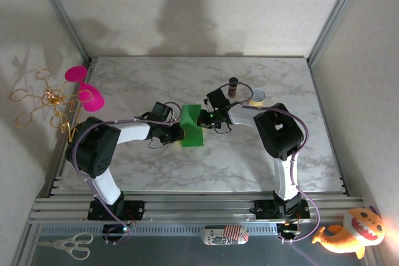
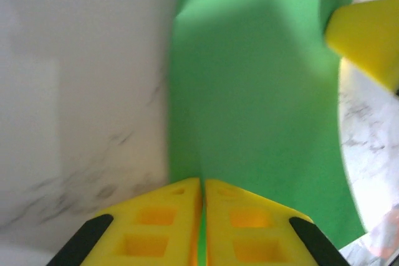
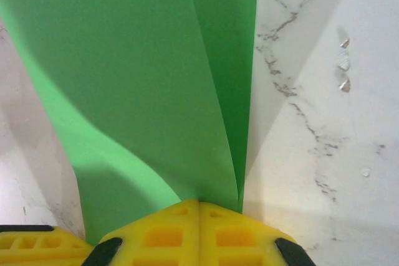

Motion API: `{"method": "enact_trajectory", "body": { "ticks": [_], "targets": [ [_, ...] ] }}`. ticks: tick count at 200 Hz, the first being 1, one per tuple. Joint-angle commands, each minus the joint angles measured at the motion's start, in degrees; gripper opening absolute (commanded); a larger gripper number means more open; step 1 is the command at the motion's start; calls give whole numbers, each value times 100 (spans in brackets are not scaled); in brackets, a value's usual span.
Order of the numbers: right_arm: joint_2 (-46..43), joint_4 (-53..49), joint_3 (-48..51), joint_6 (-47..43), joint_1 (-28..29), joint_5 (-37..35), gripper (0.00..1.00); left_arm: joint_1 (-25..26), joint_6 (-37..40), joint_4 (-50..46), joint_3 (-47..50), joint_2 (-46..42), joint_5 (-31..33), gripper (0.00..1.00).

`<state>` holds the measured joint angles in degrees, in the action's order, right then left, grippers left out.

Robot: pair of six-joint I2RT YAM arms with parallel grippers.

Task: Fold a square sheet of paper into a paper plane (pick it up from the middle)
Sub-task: First fold the square sheet of paper in half at the center of the table.

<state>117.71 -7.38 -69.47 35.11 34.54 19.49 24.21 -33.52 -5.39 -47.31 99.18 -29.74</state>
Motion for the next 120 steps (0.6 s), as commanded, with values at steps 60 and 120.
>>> {"method": "enact_trajectory", "body": {
  "ticks": [60,120],
  "targets": [
    [991,-1447,706,-94,-58,-1291,5,172,-845,254,-340,-267,-479,12],
    [996,-1446,710,-90,-62,-1265,5,304,-536,-128,-120,292,-174,11]
  ]
}}
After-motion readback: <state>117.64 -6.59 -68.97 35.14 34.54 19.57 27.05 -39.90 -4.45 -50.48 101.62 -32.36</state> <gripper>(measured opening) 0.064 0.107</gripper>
